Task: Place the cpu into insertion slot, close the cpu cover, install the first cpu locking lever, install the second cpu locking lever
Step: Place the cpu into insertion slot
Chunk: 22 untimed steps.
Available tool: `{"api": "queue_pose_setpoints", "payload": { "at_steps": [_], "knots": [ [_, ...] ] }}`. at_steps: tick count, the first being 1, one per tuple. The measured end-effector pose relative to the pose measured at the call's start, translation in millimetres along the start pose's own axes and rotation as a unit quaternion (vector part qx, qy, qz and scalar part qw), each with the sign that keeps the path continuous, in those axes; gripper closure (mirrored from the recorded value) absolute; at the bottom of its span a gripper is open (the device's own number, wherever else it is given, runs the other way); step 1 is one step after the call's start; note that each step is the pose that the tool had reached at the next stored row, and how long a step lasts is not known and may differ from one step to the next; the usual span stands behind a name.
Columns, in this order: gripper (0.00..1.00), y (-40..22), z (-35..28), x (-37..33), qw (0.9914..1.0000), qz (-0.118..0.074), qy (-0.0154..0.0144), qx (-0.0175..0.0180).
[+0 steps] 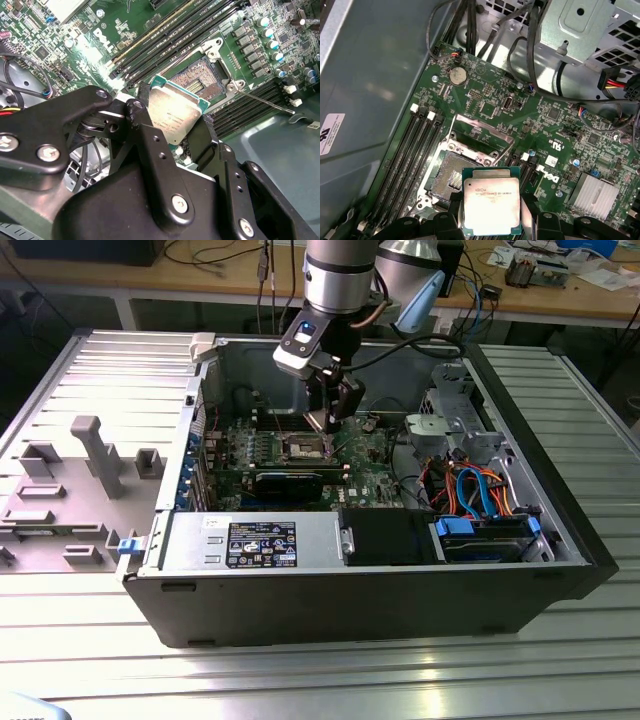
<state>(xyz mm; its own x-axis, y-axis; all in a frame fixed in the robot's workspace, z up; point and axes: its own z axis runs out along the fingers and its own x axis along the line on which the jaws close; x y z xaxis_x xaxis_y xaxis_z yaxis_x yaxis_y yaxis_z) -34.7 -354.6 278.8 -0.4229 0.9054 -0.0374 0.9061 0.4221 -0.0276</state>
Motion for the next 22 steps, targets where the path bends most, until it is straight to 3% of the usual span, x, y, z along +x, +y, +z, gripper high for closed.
{"api": "queue_pose_setpoints", "payload": {
  "at_steps": [22],
  "knots": [
    [0.45,0.0,0.9,0.0,0.9999,0.014,-0.0022,0.0017]
  ]
}}
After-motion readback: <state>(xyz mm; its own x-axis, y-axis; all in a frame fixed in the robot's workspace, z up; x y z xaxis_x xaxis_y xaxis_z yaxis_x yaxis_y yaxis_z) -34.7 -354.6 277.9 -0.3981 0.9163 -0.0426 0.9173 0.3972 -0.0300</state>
